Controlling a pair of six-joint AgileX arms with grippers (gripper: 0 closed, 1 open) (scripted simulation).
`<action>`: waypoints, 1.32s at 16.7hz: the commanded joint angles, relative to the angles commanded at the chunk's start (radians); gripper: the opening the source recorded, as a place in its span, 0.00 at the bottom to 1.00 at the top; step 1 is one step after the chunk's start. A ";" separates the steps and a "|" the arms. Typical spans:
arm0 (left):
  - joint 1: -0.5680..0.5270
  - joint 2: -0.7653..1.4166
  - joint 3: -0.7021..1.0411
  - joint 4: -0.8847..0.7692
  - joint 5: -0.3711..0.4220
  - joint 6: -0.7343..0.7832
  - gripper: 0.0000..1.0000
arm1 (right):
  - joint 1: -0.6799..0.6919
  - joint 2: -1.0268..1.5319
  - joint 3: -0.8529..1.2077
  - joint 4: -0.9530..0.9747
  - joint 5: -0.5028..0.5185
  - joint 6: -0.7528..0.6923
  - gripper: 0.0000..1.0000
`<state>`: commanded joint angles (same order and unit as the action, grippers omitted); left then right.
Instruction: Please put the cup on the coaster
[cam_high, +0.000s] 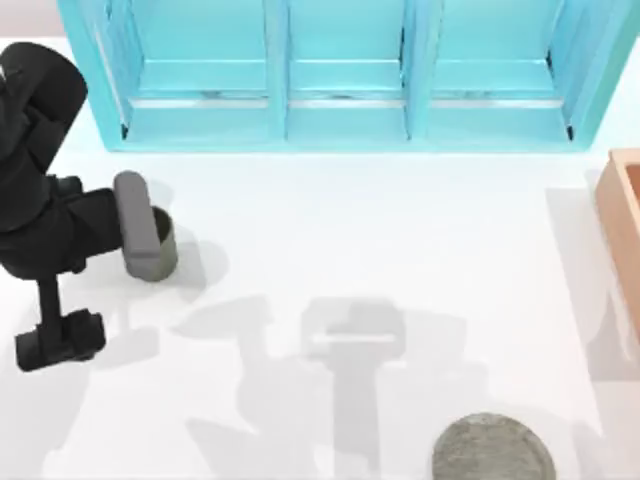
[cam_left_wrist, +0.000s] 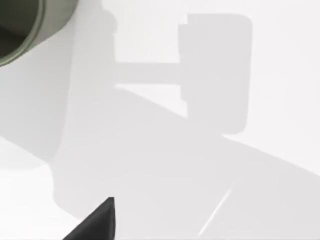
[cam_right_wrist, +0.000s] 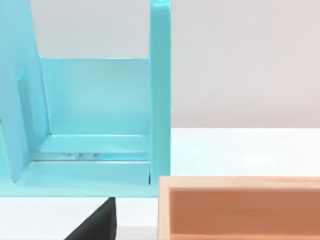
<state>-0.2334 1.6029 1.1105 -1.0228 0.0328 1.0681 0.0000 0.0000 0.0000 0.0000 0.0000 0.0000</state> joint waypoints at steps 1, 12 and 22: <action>-0.009 0.078 0.076 -0.051 -0.001 0.043 1.00 | 0.000 0.000 0.000 0.000 0.000 0.000 1.00; -0.049 0.369 0.598 -0.282 -0.032 0.246 1.00 | 0.000 0.000 0.000 0.000 0.000 0.000 1.00; -0.047 0.403 0.464 -0.112 -0.032 0.249 1.00 | 0.000 0.000 0.000 0.000 0.000 0.000 1.00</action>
<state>-0.2803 2.0061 1.5749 -1.1350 0.0006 1.3168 0.0000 0.0000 0.0000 0.0000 0.0000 0.0000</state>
